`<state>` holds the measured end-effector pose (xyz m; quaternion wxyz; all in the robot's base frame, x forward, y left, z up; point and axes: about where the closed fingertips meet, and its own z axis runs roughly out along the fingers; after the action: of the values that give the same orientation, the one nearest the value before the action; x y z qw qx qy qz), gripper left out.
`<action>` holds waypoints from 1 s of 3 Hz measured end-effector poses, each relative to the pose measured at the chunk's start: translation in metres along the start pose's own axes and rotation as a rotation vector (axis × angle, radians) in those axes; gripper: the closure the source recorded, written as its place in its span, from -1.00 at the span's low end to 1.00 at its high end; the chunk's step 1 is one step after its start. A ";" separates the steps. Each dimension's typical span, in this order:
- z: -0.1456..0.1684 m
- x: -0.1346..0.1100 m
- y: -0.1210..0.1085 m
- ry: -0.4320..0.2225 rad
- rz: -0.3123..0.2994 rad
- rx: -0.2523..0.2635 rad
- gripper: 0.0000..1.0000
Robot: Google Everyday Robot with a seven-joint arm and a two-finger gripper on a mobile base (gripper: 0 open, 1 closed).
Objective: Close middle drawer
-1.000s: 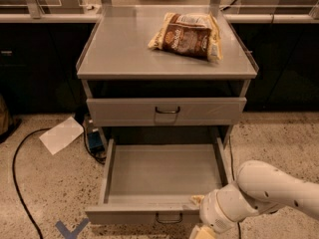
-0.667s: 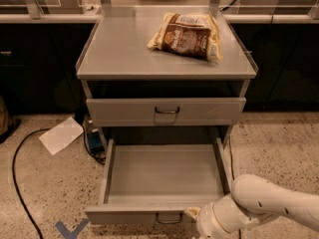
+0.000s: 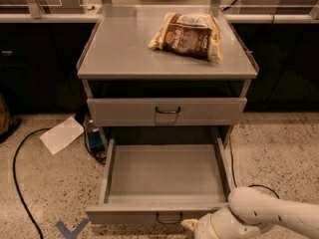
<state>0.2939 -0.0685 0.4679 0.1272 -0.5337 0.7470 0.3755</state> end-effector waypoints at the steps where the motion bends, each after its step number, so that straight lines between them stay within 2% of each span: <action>1: 0.005 0.000 -0.008 -0.020 0.008 -0.017 -1.00; 2: 0.010 -0.009 -0.042 -0.068 0.019 -0.024 -1.00; 3: 0.010 -0.009 -0.042 -0.068 0.019 -0.024 -1.00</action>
Offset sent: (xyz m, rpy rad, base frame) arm 0.0445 0.0177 -0.0294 0.0815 0.0390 -0.0122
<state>0.3329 -0.0616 0.4483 0.1423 -0.5149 0.7428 0.4037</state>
